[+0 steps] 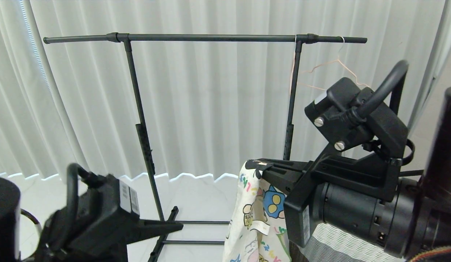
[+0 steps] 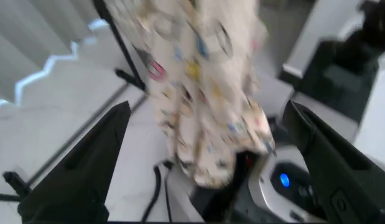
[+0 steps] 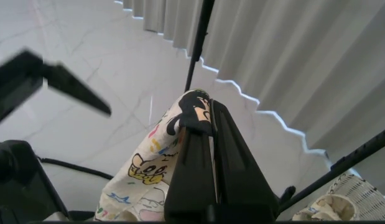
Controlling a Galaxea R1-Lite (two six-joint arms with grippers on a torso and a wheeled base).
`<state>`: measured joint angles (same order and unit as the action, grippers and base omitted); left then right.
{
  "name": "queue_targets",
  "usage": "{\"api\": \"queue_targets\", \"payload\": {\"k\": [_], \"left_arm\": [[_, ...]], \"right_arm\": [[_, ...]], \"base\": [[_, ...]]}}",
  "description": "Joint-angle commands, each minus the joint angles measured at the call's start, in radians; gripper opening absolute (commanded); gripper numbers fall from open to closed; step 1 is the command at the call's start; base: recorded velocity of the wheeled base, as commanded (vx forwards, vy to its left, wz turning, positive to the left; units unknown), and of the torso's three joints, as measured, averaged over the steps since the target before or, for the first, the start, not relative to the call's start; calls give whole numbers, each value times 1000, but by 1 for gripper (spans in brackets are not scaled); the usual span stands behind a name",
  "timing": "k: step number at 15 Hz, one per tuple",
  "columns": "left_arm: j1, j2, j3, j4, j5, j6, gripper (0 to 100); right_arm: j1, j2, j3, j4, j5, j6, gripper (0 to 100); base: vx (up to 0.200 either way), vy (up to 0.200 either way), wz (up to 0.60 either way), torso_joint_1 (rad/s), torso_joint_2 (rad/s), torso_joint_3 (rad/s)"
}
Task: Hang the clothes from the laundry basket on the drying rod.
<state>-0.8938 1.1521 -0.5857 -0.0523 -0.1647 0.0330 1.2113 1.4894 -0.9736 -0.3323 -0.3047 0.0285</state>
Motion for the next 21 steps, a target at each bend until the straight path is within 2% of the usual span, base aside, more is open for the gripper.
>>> {"api": "queue_targets", "payload": {"k": [1,3,7,8,11,17,19,20,21], "left_arm": [[-48,34,26,-1,7,-2,100],[-47,113,21,-32,50,-8,100],[-82,296,20,-233,280,-111,100],[-86,301,27,-235,317,-111,100],[-117,296,58,-236,327,-111,100],[-109,311,60,-239,363,-111,100],[-99,317,61,-271,363,-110,100],[-96,330,61,-274,364,-110,0],[-96,333,60,-274,366,-110,0]], "right_arm": [[1,-1,-5,-1,1,1,0],[1,-3,-8,-1,-1,-1,0],[1,-18,-8,-1,-7,-13,0],[1,-20,-8,-1,-21,-13,0],[4,-23,-7,-1,-31,-13,0],[7,-50,1,3,-34,-35,0],[25,-52,1,3,-34,-35,0],[31,-52,1,3,-34,-35,0],[34,-52,1,3,-36,-36,0]], "base": [[0,0,0,0,0,0],[0,0,0,0,0,0],[0,0,0,0,0,0],[0,0,0,0,0,0],[0,0,0,0,0,0],[0,0,0,0,0,0],[0,0,0,0,0,0],[0,0,0,0,0,0],[0,0,0,0,0,0]]}}
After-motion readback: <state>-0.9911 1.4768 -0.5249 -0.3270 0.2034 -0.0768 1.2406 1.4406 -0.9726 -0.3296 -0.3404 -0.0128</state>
